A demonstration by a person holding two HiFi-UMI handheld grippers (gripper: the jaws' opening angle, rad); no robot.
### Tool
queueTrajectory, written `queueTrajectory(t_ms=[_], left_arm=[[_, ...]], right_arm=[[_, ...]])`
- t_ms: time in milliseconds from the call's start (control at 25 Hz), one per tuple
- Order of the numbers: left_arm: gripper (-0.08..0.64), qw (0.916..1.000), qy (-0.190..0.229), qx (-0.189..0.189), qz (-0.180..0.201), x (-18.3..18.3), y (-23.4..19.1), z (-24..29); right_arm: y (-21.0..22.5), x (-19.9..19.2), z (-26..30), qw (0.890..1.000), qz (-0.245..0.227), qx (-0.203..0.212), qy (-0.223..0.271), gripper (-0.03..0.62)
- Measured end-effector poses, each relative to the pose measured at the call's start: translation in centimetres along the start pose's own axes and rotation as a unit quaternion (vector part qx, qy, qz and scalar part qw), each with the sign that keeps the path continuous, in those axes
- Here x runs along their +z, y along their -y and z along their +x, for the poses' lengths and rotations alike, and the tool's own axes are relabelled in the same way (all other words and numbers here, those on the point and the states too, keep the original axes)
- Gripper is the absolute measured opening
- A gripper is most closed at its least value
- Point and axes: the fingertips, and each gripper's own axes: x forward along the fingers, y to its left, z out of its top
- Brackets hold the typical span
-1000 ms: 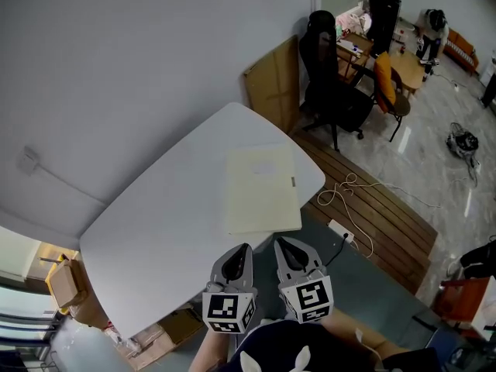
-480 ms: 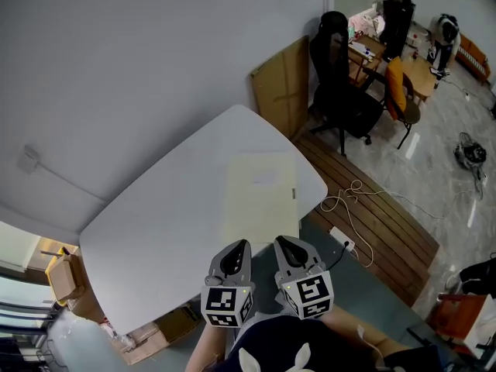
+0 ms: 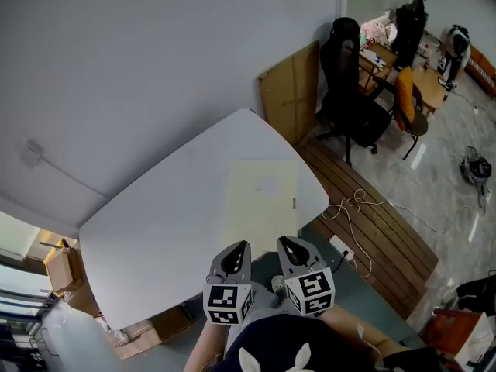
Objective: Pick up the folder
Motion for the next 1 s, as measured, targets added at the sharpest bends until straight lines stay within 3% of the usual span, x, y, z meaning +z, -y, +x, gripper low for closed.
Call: queueTrajectory(t_ms=[560,880,1000], left_arm=[[0.005,0.9995,-0.009,0.01,-0.03,-0.3,-2.7,1.4],[0.008,0.9989,-0.034,-0.024,-0.021,-0.3,-3.7,3.7],[0.042,0.9979,-0.05,-0.037,-0.017,-0.8,-4.2,4.6]], right_arm=[[0.7,-0.5,1.5,1.0,0.018,-0.002,-0.022,0.011],[1.9,-0.7,3.1,0.998,0.033,-0.021,-0.04,0.012],[2.5,-1.3,3.9,0.997,0.043,-0.031,-0.055,0.012]])
